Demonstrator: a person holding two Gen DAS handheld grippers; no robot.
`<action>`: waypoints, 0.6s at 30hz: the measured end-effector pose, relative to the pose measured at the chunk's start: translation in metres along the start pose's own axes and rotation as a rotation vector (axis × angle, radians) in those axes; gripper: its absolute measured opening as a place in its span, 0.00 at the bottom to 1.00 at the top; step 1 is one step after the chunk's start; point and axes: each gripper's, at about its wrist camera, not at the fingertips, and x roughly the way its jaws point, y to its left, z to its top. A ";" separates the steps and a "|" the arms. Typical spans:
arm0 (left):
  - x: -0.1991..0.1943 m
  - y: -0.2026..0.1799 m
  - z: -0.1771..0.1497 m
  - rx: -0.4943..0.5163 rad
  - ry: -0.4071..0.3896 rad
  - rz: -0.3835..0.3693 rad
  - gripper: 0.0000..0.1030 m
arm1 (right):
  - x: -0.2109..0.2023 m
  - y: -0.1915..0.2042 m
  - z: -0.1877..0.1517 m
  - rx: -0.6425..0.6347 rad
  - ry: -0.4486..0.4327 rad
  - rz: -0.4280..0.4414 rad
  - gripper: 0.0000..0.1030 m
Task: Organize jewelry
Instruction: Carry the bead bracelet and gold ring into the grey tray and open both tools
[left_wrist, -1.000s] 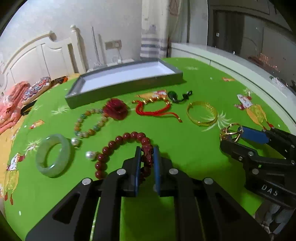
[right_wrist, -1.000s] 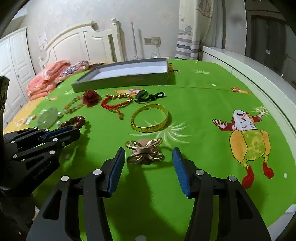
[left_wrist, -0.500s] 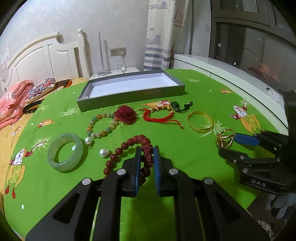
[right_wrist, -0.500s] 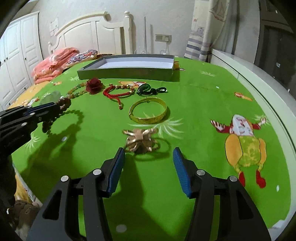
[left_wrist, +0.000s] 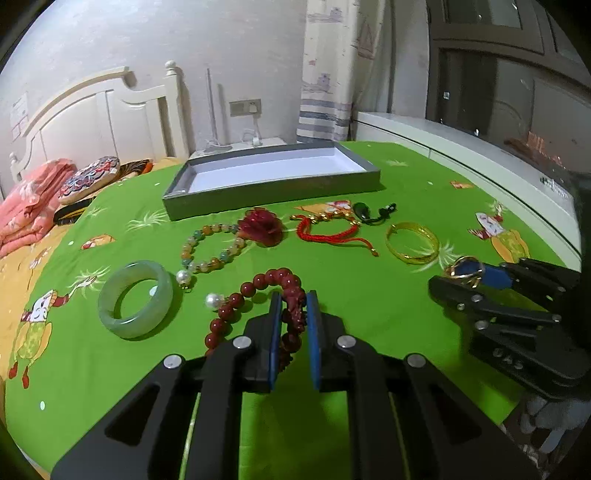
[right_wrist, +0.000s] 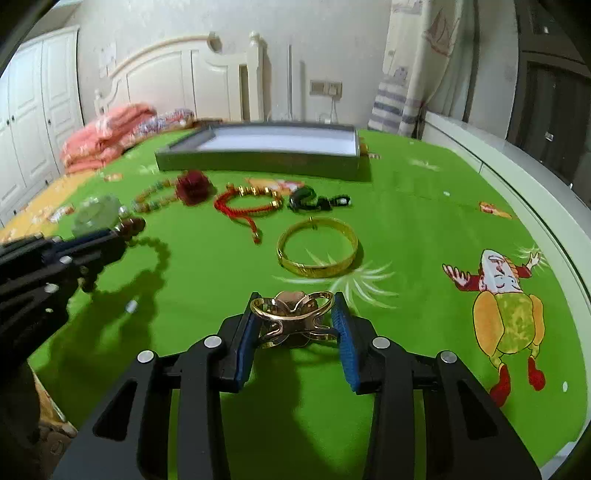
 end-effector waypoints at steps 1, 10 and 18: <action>-0.002 0.003 0.001 -0.012 -0.012 0.005 0.12 | -0.004 0.000 0.001 0.009 -0.020 0.006 0.36; -0.022 0.029 0.017 -0.074 -0.125 0.052 0.12 | -0.015 0.030 0.022 -0.019 -0.134 0.012 0.36; -0.009 0.044 0.032 -0.075 -0.140 0.077 0.12 | -0.006 0.042 0.044 -0.028 -0.122 0.002 0.36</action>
